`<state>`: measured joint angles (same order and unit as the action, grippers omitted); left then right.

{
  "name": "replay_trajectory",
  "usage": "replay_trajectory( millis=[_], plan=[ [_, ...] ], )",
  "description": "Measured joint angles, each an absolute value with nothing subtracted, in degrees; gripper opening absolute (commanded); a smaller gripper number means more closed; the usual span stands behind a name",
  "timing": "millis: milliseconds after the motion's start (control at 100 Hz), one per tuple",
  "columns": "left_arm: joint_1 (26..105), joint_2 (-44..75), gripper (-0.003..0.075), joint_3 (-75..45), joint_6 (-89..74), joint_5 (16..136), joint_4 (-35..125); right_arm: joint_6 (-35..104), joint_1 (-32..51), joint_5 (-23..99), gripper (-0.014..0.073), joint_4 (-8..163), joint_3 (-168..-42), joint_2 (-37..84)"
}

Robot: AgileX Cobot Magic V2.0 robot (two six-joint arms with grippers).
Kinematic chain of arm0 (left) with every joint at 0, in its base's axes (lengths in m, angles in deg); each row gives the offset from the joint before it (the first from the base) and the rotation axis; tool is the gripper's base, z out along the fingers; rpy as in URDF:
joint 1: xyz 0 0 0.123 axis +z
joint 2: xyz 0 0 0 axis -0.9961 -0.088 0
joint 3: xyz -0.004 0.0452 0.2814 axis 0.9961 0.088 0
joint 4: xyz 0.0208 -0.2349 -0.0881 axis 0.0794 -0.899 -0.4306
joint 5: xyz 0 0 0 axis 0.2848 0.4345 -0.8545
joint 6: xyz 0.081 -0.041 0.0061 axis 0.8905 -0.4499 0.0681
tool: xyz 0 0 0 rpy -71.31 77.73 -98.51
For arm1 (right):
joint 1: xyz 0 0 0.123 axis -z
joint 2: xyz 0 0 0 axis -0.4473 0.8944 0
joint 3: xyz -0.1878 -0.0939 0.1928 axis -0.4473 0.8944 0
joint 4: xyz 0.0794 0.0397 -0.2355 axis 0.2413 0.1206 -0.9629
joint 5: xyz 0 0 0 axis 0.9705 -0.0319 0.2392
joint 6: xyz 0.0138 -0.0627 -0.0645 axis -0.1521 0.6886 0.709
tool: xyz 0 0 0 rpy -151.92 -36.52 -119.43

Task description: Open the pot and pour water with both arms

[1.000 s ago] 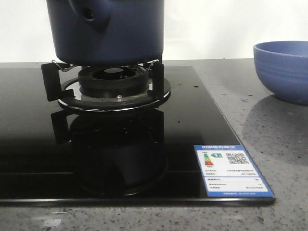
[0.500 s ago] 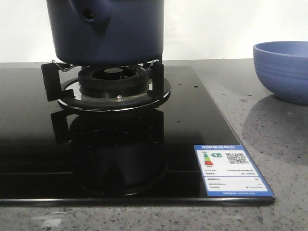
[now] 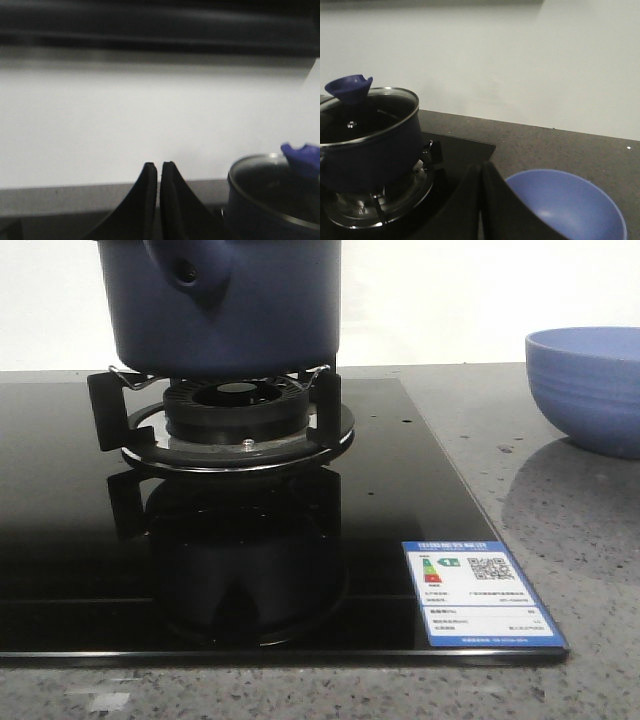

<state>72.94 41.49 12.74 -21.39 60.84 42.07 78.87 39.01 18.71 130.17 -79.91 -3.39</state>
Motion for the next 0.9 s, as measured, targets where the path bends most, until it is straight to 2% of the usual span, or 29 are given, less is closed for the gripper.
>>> replay_trajectory(
  millis=[190,370,900],
  plan=[
    [72.9,50.1,-0.002,25.5,-21.4,60.2,34.7,79.5,39.0,22.9,-0.0042,130.6,-65.6,-17.6],
    [72.9,55.9,-0.002,30.1,-21.4,59.5,30.6,79.6,39.0,24.3,-0.0042,130.6,-58.5,-25.5],
    [72.9,56.4,-0.002,30.4,-21.4,59.0,29.5,79.6,39.0,24.5,-0.0042,130.8,-57.4,-26.8]
  ],
)
